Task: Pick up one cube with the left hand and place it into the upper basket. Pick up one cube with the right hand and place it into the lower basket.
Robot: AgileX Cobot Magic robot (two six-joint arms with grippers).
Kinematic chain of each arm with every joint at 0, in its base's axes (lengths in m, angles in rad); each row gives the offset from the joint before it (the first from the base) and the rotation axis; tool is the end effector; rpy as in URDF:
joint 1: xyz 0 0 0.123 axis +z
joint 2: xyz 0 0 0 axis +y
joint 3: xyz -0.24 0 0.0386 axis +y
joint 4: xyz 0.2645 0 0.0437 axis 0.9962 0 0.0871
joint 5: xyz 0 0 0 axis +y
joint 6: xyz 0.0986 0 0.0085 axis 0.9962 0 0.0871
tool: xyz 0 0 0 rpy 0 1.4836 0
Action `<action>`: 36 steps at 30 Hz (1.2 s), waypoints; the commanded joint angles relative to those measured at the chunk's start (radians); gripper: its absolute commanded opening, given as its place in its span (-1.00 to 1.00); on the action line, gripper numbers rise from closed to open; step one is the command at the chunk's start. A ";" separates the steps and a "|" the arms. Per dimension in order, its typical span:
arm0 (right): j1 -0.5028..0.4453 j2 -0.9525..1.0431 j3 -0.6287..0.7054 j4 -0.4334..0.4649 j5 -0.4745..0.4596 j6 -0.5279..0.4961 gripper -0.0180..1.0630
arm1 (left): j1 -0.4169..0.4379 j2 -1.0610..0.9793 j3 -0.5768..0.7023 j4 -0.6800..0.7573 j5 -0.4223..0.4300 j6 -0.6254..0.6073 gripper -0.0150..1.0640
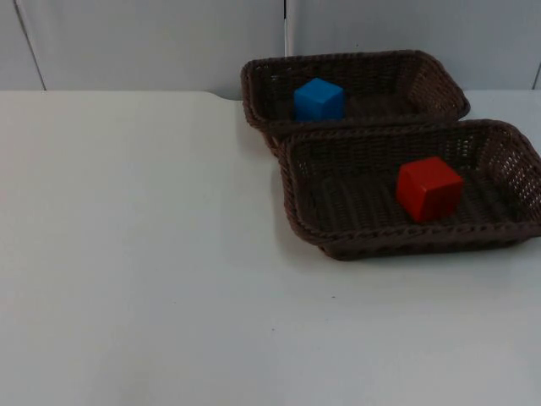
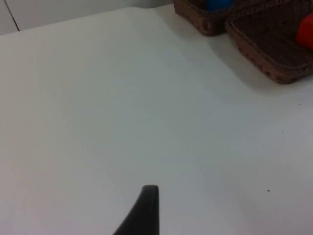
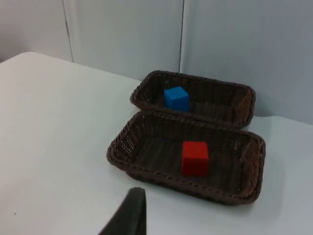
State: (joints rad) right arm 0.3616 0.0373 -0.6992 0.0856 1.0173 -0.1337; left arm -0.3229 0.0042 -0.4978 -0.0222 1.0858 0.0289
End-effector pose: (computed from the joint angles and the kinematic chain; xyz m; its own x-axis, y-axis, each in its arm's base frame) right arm 0.0335 0.0204 0.3414 -0.2084 -0.1732 -0.9626 -0.4386 0.8962 -0.0663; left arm 0.0553 -0.0205 0.2784 -0.4525 0.1710 -0.8752 0.3420 0.9397 0.0067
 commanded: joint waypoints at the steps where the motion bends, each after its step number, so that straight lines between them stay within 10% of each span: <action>1: -0.004 -0.023 0.010 0.007 0.028 -0.005 0.81 | -0.003 -0.004 0.005 0.000 -0.011 -0.007 0.73; 36: -0.004 -0.037 0.184 -0.031 0.062 0.077 0.81 | -0.003 -0.004 0.005 0.000 -0.011 -0.007 0.85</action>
State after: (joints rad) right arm 0.3616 0.0029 -0.5257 0.0574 1.0832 -0.0590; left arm -0.3229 0.0042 -0.4978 -0.0222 1.0858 0.0266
